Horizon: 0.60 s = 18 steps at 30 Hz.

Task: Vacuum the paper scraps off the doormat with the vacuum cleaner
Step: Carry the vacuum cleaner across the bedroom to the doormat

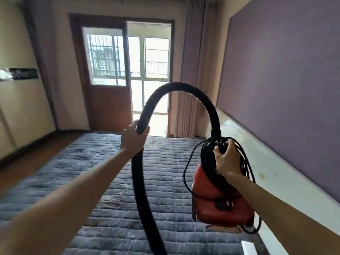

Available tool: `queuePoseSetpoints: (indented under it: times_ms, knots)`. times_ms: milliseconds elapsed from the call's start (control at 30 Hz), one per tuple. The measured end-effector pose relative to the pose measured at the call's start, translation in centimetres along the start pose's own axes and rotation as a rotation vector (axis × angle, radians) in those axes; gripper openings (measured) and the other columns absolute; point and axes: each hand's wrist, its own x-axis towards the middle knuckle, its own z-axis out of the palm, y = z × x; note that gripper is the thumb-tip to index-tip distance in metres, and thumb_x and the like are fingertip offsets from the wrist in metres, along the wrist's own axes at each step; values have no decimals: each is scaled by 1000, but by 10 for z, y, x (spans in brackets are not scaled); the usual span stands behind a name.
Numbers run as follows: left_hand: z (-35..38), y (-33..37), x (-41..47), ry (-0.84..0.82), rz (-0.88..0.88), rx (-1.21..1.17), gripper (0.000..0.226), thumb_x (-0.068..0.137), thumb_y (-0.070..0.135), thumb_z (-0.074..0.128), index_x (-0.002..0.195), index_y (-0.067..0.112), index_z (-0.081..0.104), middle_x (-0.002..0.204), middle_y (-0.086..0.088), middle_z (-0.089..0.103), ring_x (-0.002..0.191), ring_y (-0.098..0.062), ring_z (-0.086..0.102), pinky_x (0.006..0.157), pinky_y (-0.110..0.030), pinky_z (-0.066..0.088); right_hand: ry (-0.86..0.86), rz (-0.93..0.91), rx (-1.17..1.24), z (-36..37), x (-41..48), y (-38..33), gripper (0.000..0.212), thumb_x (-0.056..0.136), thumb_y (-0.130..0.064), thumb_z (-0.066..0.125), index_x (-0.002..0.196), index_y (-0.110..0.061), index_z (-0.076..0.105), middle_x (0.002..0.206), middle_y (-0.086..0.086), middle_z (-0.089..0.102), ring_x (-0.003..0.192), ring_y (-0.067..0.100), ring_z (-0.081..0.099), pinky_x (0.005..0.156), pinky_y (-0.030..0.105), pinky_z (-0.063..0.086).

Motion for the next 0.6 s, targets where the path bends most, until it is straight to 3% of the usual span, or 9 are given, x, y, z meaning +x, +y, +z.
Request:
queuePoseSetpoints:
  times_ms: [67,133,233,400,533,600]
  knots:
    - [-35,-22,-3,40,-37,25,27,93,31,65,113,13,66,84,8,63,63,-5,54,58,-16,44,-69,-18,60,28,-8,-23,23,94,-19,60,108,-6,46,74,-1,50,59,29,59,42,37,50]
    - [-70,-43,-7,88,-69,61,26,94,33,64,110,12,65,83,7,63,62,-2,53,54,-9,40,-141,-27,128,58,-20,-47,23,95,-16,59,110,-4,46,72,-2,48,49,21,53,33,37,48]
    - [-128,-73,-11,170,-122,153,30,94,34,63,115,13,64,87,5,62,72,-12,54,54,-10,33,-256,-75,192,104,-43,-88,23,95,-13,58,113,-5,46,72,-3,47,46,17,52,32,38,49]
    - [-242,-140,-25,345,-217,259,37,93,40,62,120,15,62,91,-4,70,83,-27,69,69,-28,49,-421,-195,231,180,-98,-160,23,95,-13,58,115,-4,48,71,-5,48,47,16,53,27,30,45]
    - [-334,-193,-42,457,-261,300,36,93,40,63,122,19,61,97,-8,73,73,-29,70,67,-38,59,-522,-231,285,240,-149,-218,15,95,-14,59,104,-8,49,70,-2,51,51,15,54,26,28,42]
    - [-382,-218,-52,507,-279,344,36,92,38,65,122,18,62,98,-8,74,74,-30,70,69,-37,58,-566,-243,303,272,-179,-249,15,94,-15,60,101,-9,49,72,-1,53,55,17,56,26,28,43]
